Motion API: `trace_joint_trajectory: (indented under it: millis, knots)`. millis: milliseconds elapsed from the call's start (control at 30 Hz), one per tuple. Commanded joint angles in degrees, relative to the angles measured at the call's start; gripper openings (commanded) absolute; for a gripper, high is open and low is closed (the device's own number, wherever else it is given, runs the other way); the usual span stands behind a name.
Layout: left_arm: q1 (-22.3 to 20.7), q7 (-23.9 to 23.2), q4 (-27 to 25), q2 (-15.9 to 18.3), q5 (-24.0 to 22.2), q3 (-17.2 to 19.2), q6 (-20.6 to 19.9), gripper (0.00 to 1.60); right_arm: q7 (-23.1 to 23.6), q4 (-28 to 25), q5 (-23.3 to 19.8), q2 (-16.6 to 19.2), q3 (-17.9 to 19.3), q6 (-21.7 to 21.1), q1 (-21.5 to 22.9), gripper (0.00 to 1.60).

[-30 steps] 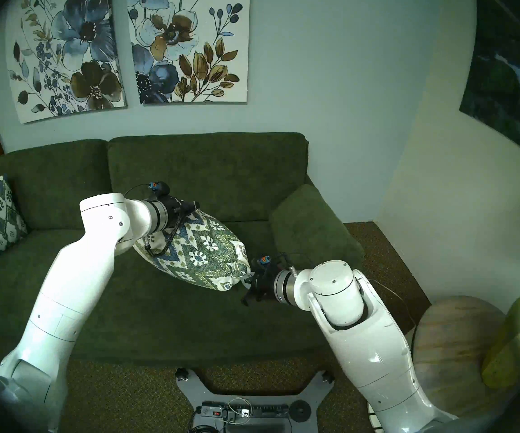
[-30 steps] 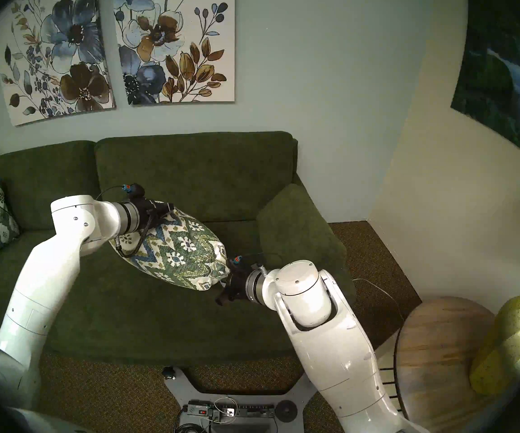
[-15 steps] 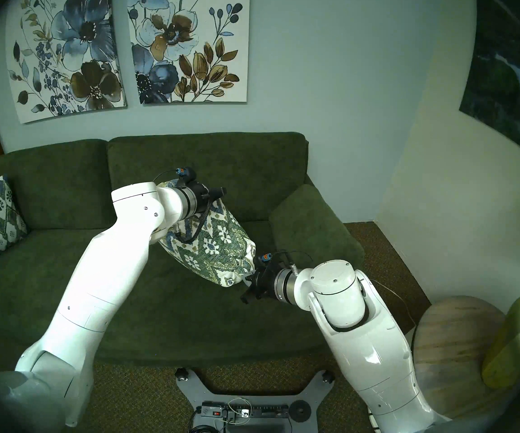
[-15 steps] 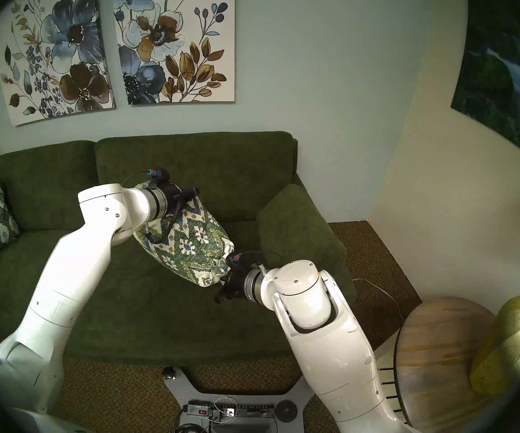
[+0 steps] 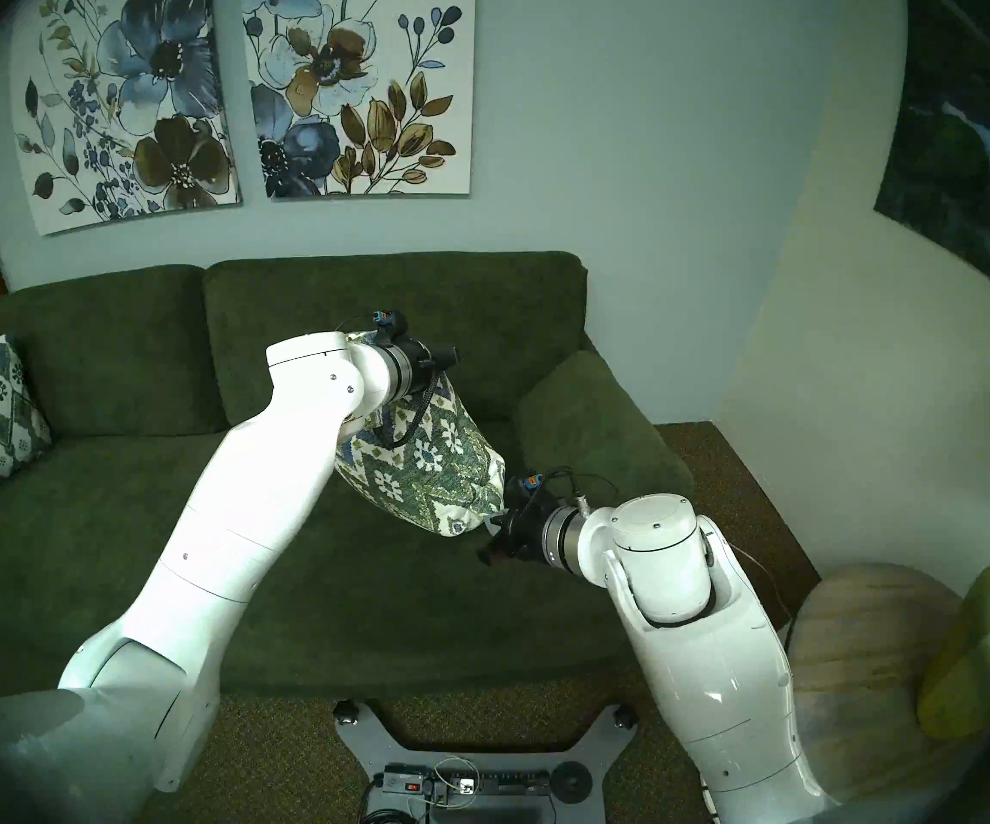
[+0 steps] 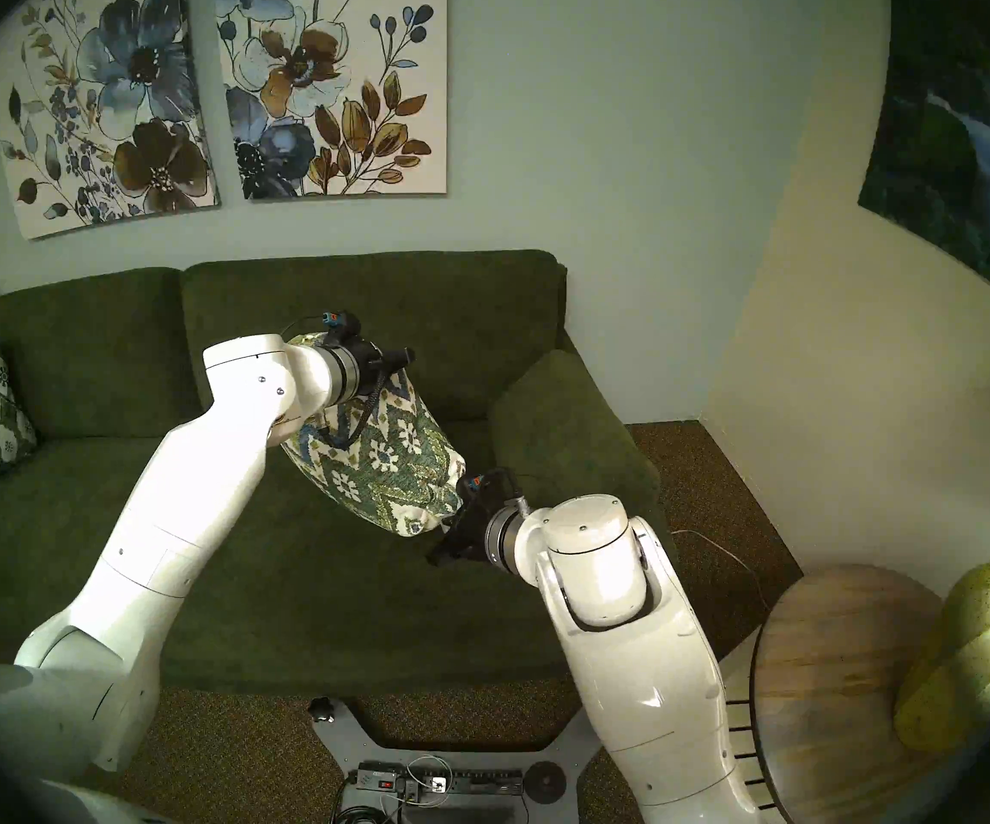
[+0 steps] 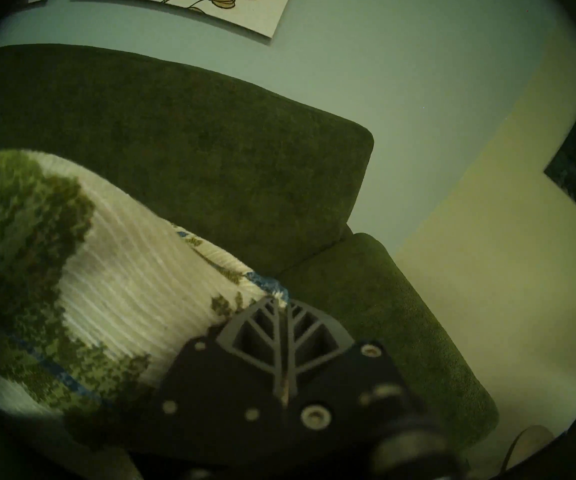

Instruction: Fix throw pillow on sofa

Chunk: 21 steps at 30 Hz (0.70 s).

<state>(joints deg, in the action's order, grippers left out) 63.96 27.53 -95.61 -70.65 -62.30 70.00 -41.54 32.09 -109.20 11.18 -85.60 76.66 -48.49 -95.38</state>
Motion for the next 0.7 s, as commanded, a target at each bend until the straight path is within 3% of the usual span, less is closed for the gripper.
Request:
trace_joint_trajectory:
  millis: [0,467,667]
  knots:
    - [-4.95,-1.94,0.65,-2.37,-0.47,-0.41,0.7,0.0,-2.78,0.64,-1.04,-3.83,3.45,-1.3,1.1,0.0]
    - [-7.16,-4.62,2.72,-3.01,0.52,-2.94,2.44,0.0,-7.41,0.09,-3.47,-4.81,4.46,-2.46,0.37,0.0]
    - [-6.74,-6.34,5.02,-4.21,2.75,-6.16,5.35,0.0,-10.47,-1.94,-4.64,-4.87,4.78,-3.61,-1.12,0.0]
